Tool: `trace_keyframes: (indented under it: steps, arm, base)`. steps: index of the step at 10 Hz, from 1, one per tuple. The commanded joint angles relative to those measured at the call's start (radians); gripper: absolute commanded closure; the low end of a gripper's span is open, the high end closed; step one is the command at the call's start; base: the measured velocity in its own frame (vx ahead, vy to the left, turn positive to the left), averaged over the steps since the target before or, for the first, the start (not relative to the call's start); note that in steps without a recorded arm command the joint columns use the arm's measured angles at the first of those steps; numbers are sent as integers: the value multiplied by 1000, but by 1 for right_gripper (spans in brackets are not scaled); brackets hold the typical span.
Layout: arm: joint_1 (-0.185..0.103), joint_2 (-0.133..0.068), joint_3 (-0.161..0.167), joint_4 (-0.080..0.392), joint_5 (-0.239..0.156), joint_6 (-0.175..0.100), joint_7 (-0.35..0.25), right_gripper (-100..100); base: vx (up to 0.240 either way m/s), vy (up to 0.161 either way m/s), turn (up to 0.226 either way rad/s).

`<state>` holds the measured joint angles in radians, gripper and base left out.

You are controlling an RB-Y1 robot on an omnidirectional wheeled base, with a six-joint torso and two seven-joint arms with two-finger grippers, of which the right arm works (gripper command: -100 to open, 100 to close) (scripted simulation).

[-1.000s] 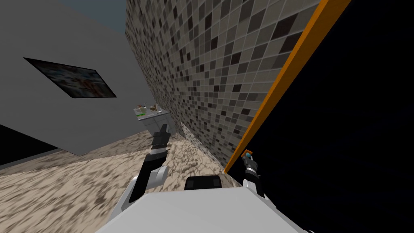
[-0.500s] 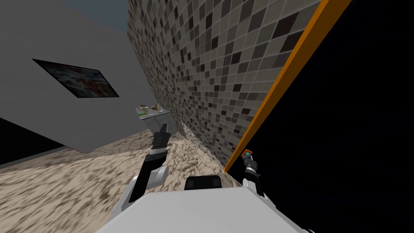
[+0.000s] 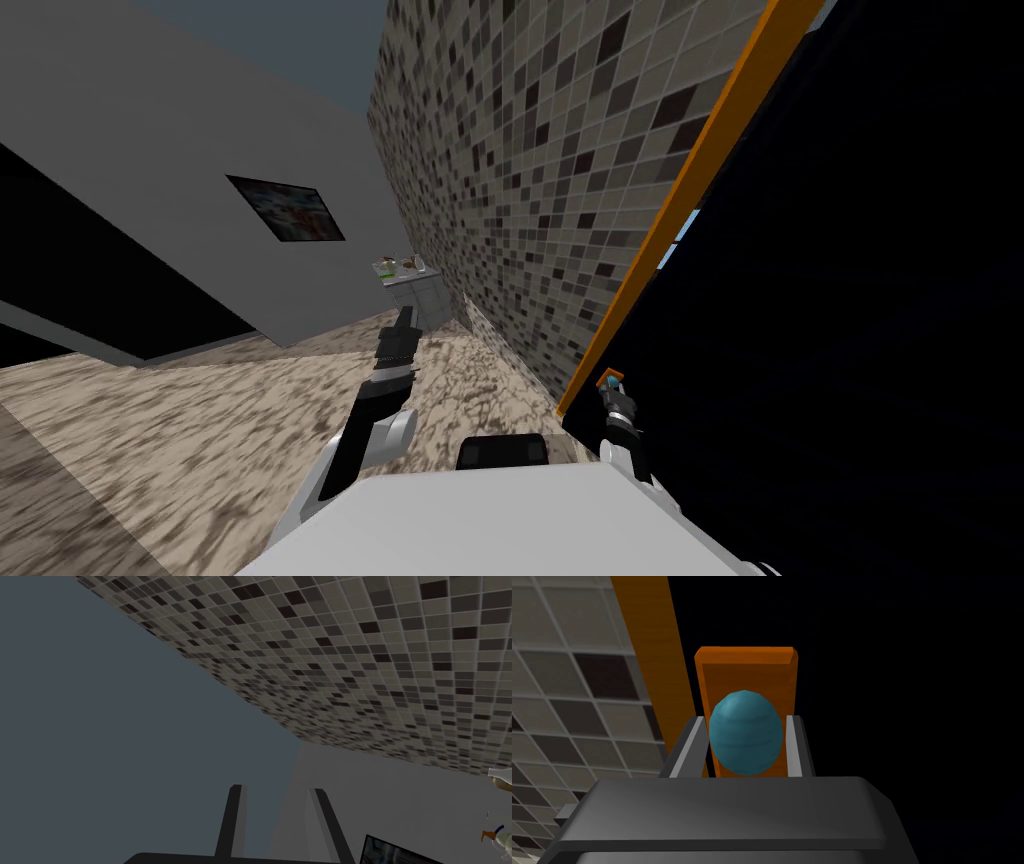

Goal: Pull the door open

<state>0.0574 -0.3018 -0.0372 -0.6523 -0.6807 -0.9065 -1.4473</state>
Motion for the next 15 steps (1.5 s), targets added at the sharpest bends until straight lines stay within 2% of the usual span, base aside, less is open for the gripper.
trace_keyframes:
  steps: [1, 5, 6, 14, 15]
  arm:
    - [-8, 3, 2, 1, 1, 3, -1, 100]
    - [-21, 4, 0, 4, 2, 10, -2, 100]
    - [-18, 1, -4, 6, 0, 9, 1, 100]
    - [1, -18, 93, -33, 59, 11, -59, 100]
    - [2, -15, 83, -38, 54, 12, -49, 100]
  base:
    - [-245, 10, 243]
    - [-248, -2, 208]
    - [-94, 9, 38]
    - [-225, 17, 55]
    - [-120, 19, 21]
